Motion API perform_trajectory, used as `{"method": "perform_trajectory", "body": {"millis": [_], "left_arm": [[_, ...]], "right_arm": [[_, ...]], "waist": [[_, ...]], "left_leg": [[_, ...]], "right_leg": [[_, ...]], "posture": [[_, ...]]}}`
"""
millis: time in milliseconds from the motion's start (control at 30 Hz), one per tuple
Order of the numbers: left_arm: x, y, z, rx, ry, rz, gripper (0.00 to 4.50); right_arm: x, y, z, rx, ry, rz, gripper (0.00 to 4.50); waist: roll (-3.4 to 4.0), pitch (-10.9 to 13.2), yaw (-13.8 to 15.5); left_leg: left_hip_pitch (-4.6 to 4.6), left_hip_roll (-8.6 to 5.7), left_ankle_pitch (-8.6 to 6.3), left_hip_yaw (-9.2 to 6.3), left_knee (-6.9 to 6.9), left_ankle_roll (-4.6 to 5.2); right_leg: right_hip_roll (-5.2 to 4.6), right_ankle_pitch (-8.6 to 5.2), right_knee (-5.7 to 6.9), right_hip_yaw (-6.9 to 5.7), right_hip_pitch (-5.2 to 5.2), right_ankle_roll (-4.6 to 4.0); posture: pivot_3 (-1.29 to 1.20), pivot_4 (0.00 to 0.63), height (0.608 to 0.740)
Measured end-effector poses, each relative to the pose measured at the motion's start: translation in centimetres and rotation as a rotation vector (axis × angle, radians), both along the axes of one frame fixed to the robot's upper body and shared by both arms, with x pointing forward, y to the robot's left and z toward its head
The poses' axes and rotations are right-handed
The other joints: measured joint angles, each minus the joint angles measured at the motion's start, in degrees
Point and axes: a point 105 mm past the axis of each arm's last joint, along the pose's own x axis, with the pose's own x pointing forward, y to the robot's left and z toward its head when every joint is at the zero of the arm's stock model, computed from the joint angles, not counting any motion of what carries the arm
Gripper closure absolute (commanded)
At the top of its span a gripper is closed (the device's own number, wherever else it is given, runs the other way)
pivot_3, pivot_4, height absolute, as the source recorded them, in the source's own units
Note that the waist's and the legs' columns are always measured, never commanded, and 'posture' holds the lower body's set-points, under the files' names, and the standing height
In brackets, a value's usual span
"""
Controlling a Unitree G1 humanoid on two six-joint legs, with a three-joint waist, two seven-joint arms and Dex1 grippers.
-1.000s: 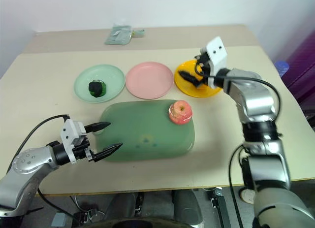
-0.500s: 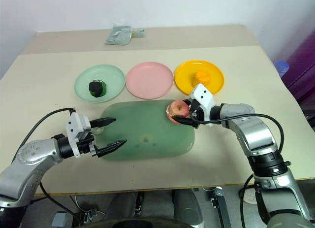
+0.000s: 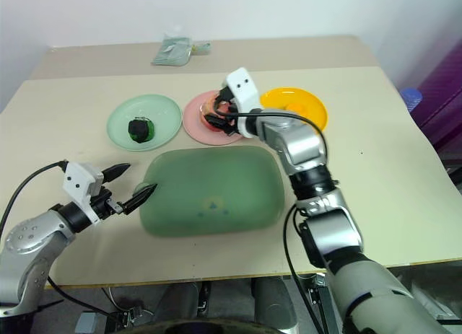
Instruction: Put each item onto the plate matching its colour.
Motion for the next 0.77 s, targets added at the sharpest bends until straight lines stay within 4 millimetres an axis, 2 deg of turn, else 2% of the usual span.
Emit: {"method": "perform_trajectory", "body": {"millis": [33,133,200,300,367,467,567,667,767], "left_arm": [[-0.1,0.1,-0.1,-0.001,-0.001,0.013,0.0],[-0.3,0.6,-0.3,-0.007,0.0,0.044,0.0],[-0.4,0.5,-0.2,-0.013,-0.01,0.058,0.0],[-0.6,0.5,0.5,-0.036,-0.036,0.089,0.0],[-0.7,1.6,0.9,-0.044,-0.047,0.148,0.0],[-1.0,4.3,1.4,-0.023,-0.059,0.256,0.0],[-1.6,7.5,1.3,0.026,-0.034,0.352,0.0],[-2.6,9.6,1.0,0.066,-0.001,0.396,0.0],[-3.0,10.9,0.9,0.078,0.011,0.425,0.0]], "right_arm": [[0.6,0.3,-0.8,-0.015,0.018,-0.02,1.56],[1.7,0.0,-1.7,-0.034,0.032,-0.058,0.07],[2.1,-0.6,-1.2,-0.025,-0.001,-0.065,0.03],[2.1,-2.6,1.2,-0.027,-0.142,-0.047,0.03],[1.2,-5.0,2.4,-0.032,-0.223,-0.011,0.03],[-1.2,-9.9,2.2,-0.035,-0.263,0.036,0.03],[-4.5,-15.6,0.1,-0.06,-0.181,0.036,0.03],[-7.5,-20.9,-2.6,-0.085,-0.052,-0.035,0.03],[-9.8,-23.3,-4.3,-0.09,0.022,-0.073,0.03]], "waist": [[0.0,0.0,-0.08],[0.01,0.01,-0.16],[0.01,0.01,-0.2],[0.01,0.01,-0.21],[0.0,0.0,-0.11],[0.0,0.0,0.21],[0.0,0.01,0.73],[0.0,0.01,0.87],[0.01,0.0,0.7]], "left_leg": [[-0.02,-0.01,0.0,0.04,0.0,0.0],[-0.09,-0.01,0.0,0.03,0.0,0.0],[-0.1,-0.01,0.0,0.02,0.0,0.0],[-0.11,0.01,0.0,0.01,0.0,0.01],[-0.11,0.01,-0.01,-0.02,0.0,0.01],[-0.1,0.01,-0.02,-0.03,0.0,0.04],[-0.05,0.01,-0.03,0.01,0.0,0.06],[0.08,0.02,-0.04,0.07,0.0,0.07],[0.16,0.08,-0.04,0.13,0.0,0.07]], "right_leg": [[-0.04,0.0,0.0,0.0,-0.02,0.01],[-0.04,0.0,0.01,0.0,-0.1,0.01],[-0.02,0.01,0.01,-0.01,-0.1,0.01],[-0.02,0.01,0.01,-0.02,-0.1,0.01],[-0.01,0.0,0.0,-0.04,-0.08,0.02],[0.0,0.0,-0.08,-0.06,-0.01,0.02],[0.04,0.0,-0.1,-0.05,0.04,0.01],[0.08,-0.01,-0.12,-0.02,0.17,0.0],[0.19,-0.01,-0.08,0.03,0.2,-0.01]], "posture": [[0.0,0.15,0.74],[0.0,0.15,0.74],[0.0,0.15,0.74],[0.0,0.15,0.74],[0.0,0.15,0.74],[0.0,0.15,0.74],[0.0,0.15,0.74],[0.0,0.15,0.74],[0.0,0.15,0.74]]}}
